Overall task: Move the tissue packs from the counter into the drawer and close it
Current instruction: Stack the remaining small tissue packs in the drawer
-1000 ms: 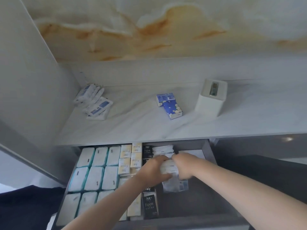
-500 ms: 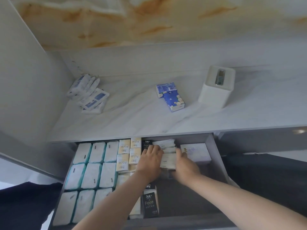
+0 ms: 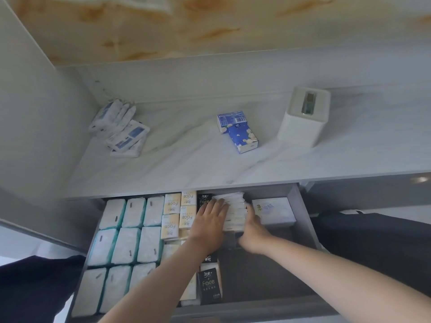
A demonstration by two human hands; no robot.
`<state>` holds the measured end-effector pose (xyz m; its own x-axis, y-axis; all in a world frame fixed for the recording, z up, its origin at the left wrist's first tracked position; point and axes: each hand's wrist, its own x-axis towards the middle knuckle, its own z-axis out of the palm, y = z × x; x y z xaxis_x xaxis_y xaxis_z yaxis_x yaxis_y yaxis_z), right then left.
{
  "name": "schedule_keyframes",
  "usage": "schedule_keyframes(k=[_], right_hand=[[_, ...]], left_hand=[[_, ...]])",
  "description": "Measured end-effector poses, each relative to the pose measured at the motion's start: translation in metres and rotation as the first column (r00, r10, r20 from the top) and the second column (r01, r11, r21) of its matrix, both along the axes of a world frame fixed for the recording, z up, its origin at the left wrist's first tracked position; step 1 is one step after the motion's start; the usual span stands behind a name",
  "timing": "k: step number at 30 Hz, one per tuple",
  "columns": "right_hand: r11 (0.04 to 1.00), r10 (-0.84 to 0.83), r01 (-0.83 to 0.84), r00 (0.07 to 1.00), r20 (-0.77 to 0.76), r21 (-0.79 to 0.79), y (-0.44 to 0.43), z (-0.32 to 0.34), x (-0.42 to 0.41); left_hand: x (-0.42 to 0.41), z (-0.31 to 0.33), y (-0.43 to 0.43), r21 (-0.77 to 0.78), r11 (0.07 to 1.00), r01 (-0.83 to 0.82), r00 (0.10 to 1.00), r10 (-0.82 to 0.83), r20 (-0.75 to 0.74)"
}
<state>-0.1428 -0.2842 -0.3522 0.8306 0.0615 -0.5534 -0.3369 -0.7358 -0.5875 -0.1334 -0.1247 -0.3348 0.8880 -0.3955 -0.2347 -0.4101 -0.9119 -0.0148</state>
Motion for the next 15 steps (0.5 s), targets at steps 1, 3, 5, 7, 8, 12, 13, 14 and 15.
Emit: schedule_keyframes(k=[1, 3, 5, 7, 8, 12, 13, 14, 15], right_hand=[[0.999, 0.039, -0.039, 0.999, 0.010, 0.017, -0.002, 0.000, -0.001], [0.991, 0.132, -0.132, 0.991, 0.010, -0.038, -0.007, 0.009, 0.001], [0.940, 0.251, -0.225, 0.965, 0.072, -0.256, -0.013, 0.028, 0.007], [0.816, 0.410, -0.263, 0.891, 0.195, -0.514, -0.014, 0.048, 0.012], [0.763, 0.476, -0.256, 0.844, 0.247, -0.594, -0.012, 0.059, 0.013], [0.760, 0.556, -0.231, 0.716, 0.423, -0.607, 0.006, 0.085, 0.021], [0.782, 0.550, -0.232, 0.694, 0.466, -0.578, 0.013, 0.091, 0.024], [0.801, 0.543, -0.236, 0.673, 0.502, -0.551, 0.021, 0.098, 0.029], [0.817, 0.534, -0.240, 0.658, 0.530, -0.525, 0.029, 0.105, 0.034]], left_hand=[[0.000, 0.000, 0.000, 0.005, 1.000, 0.000, 1.000, 0.000, -0.004], [0.000, 0.002, 0.001, 0.001, 1.000, 0.003, 1.000, -0.003, -0.019], [0.000, 0.007, 0.004, -0.039, 0.999, 0.006, 1.000, -0.007, -0.029], [0.000, 0.015, 0.009, -0.120, 0.993, 0.007, 1.000, -0.010, -0.025], [0.001, 0.019, 0.012, -0.178, 0.984, 0.004, 1.000, -0.007, -0.019], [0.008, 0.043, 0.027, -0.369, 0.929, 0.005, 1.000, 0.003, 0.020], [0.012, 0.050, 0.032, -0.396, 0.918, 0.005, 0.999, 0.008, 0.031], [0.017, 0.057, 0.039, -0.422, 0.907, 0.004, 0.999, 0.016, 0.045], [0.022, 0.064, 0.046, -0.439, 0.899, 0.005, 0.997, 0.027, 0.068]])
